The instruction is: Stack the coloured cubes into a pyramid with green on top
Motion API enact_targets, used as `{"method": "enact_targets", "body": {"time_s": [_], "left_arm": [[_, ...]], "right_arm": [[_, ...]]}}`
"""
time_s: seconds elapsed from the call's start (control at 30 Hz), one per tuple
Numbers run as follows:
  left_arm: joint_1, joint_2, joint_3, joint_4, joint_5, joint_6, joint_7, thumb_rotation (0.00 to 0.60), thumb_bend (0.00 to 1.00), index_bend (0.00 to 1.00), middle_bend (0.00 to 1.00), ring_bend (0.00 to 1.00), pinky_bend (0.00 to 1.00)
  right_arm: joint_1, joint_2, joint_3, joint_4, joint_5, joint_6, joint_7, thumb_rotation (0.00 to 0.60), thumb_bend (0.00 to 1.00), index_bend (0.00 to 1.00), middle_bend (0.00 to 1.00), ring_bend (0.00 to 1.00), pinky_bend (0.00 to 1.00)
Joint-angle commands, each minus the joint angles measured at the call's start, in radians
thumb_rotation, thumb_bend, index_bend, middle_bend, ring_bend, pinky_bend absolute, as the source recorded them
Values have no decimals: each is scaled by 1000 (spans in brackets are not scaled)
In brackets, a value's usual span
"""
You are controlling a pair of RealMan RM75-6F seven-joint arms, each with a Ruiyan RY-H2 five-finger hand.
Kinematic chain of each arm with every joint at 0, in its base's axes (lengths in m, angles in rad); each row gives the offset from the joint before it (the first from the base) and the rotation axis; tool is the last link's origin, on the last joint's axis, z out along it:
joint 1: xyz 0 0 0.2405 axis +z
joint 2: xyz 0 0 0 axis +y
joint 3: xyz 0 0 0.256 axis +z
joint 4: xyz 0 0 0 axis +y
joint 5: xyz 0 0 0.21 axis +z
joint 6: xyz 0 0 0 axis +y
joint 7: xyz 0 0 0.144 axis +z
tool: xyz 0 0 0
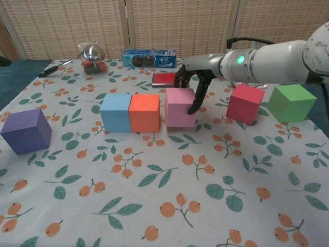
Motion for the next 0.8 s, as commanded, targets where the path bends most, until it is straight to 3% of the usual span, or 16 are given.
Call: {"method": "enact_targets", "body": {"time_s": [0.03,0.8], "left_arm": [[2,0,1,3,7,1,-6,600,316,98,28,0,59],[19,3,10,34,49,13,-73,600,316,95,24,0,60]], "right_arm": [[21,-25,-11,22,37,20,-27,600,40,456,412,158,0],[59,-77,-23,34,142,66,-97,600,41,444,412,158,0]]}}
